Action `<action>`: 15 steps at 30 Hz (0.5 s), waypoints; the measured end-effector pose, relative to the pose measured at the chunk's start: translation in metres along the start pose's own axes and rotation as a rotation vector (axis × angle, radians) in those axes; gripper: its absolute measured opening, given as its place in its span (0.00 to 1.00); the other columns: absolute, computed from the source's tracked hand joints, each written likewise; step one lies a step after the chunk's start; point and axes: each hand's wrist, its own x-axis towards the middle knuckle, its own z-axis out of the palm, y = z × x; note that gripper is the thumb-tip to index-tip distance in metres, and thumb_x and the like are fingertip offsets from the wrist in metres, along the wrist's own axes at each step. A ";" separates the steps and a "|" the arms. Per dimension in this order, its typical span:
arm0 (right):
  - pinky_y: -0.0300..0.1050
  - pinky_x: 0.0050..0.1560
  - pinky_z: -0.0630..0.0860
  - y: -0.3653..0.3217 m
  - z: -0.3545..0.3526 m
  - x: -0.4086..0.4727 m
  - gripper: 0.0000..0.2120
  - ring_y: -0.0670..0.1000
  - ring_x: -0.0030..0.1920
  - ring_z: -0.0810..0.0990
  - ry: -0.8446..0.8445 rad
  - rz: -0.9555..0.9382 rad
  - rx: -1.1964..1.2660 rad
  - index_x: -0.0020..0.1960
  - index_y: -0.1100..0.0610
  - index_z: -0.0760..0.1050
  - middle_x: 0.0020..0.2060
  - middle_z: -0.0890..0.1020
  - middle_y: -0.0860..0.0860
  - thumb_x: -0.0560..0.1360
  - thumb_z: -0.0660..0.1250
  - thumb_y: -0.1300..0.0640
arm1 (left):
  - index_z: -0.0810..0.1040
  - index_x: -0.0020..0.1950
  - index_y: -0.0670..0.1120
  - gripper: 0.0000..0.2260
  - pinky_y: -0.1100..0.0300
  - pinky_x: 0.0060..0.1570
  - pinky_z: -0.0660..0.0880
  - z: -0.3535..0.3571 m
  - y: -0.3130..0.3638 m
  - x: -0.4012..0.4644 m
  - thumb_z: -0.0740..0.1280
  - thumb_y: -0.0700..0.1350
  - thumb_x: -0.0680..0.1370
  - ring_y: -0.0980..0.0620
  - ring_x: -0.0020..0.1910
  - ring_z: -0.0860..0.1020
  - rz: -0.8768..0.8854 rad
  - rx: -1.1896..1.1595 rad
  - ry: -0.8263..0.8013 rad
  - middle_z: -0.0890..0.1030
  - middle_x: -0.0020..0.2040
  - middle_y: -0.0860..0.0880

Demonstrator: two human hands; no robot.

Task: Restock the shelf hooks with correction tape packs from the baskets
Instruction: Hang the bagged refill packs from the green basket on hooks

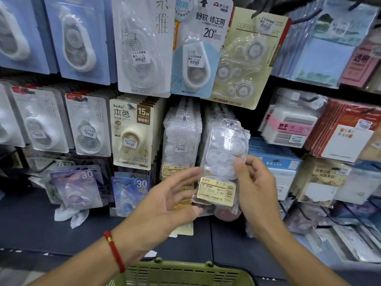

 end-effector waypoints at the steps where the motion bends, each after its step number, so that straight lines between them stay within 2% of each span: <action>1: 0.54 0.44 0.83 -0.001 0.000 0.000 0.07 0.52 0.41 0.87 0.009 0.008 0.015 0.53 0.47 0.81 0.45 0.88 0.53 0.83 0.66 0.46 | 0.74 0.75 0.54 0.32 0.42 0.72 0.74 0.001 0.001 0.000 0.74 0.37 0.72 0.55 0.70 0.78 -0.001 -0.004 -0.012 0.79 0.71 0.59; 3: 0.53 0.44 0.84 -0.002 -0.002 0.002 0.09 0.52 0.44 0.88 0.022 0.011 0.023 0.55 0.51 0.81 0.45 0.88 0.50 0.83 0.66 0.47 | 0.74 0.75 0.54 0.32 0.44 0.73 0.74 0.002 0.003 0.000 0.74 0.37 0.72 0.57 0.70 0.78 -0.001 -0.016 -0.041 0.79 0.71 0.61; 6: 0.40 0.36 0.81 -0.005 -0.004 0.002 0.09 0.44 0.38 0.86 0.039 0.001 0.022 0.53 0.52 0.82 0.39 0.86 0.44 0.83 0.67 0.48 | 0.73 0.75 0.53 0.33 0.48 0.72 0.75 0.003 0.005 -0.001 0.73 0.35 0.72 0.58 0.69 0.79 0.003 -0.047 -0.076 0.79 0.71 0.62; 7: 0.39 0.35 0.80 -0.005 -0.004 0.002 0.09 0.43 0.38 0.86 0.048 0.008 0.034 0.53 0.52 0.82 0.38 0.87 0.44 0.83 0.67 0.48 | 0.73 0.75 0.53 0.33 0.48 0.72 0.75 0.004 0.005 -0.001 0.73 0.35 0.72 0.57 0.69 0.79 0.005 -0.058 -0.079 0.79 0.71 0.61; 12: 0.43 0.37 0.79 -0.002 -0.004 0.001 0.08 0.44 0.37 0.83 0.097 -0.006 -0.013 0.50 0.46 0.84 0.36 0.85 0.44 0.83 0.69 0.46 | 0.73 0.76 0.52 0.33 0.53 0.71 0.76 0.002 0.002 0.001 0.73 0.34 0.72 0.54 0.71 0.78 -0.005 -0.095 -0.105 0.78 0.72 0.59; 14: 0.44 0.41 0.80 0.002 -0.005 0.002 0.05 0.41 0.39 0.83 0.113 -0.022 -0.096 0.53 0.44 0.82 0.40 0.85 0.41 0.82 0.69 0.45 | 0.72 0.76 0.54 0.33 0.56 0.71 0.75 0.002 0.001 0.004 0.73 0.34 0.74 0.58 0.72 0.76 -0.016 -0.051 -0.112 0.78 0.73 0.61; 15: 0.43 0.45 0.80 0.004 -0.006 0.003 0.06 0.39 0.43 0.82 0.121 -0.048 -0.206 0.58 0.42 0.79 0.46 0.84 0.38 0.82 0.69 0.45 | 0.72 0.76 0.56 0.32 0.57 0.73 0.73 0.000 -0.002 0.006 0.73 0.34 0.76 0.61 0.73 0.74 -0.006 0.040 -0.091 0.78 0.73 0.61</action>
